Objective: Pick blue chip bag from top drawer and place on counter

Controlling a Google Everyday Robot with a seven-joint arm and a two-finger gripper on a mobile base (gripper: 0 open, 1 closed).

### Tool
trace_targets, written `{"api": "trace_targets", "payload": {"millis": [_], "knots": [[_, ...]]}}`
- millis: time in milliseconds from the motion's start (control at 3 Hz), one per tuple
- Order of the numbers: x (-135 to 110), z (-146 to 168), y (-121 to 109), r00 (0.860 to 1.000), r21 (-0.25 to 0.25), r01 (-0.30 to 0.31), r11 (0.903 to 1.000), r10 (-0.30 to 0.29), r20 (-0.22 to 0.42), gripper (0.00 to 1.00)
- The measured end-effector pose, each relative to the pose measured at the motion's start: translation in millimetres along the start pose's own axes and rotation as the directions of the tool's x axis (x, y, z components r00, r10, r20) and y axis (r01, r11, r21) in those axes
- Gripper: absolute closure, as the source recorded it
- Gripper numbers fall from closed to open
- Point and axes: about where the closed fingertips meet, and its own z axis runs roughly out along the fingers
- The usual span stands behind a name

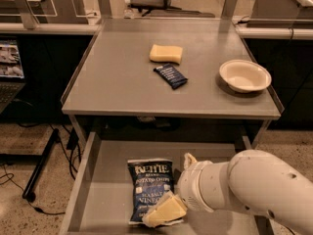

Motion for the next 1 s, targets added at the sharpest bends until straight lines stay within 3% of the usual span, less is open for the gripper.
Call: {"api": "trace_targets", "payload": {"millis": [667,1000], "knots": [[25.8,43.3,7.0,0.997,-0.01,-0.078,0.9969,0.079,0.023,0.0],[26.6,58.6,2.1,0.992,0.033,-0.106,0.9938,0.104,0.073,0.0]]}}
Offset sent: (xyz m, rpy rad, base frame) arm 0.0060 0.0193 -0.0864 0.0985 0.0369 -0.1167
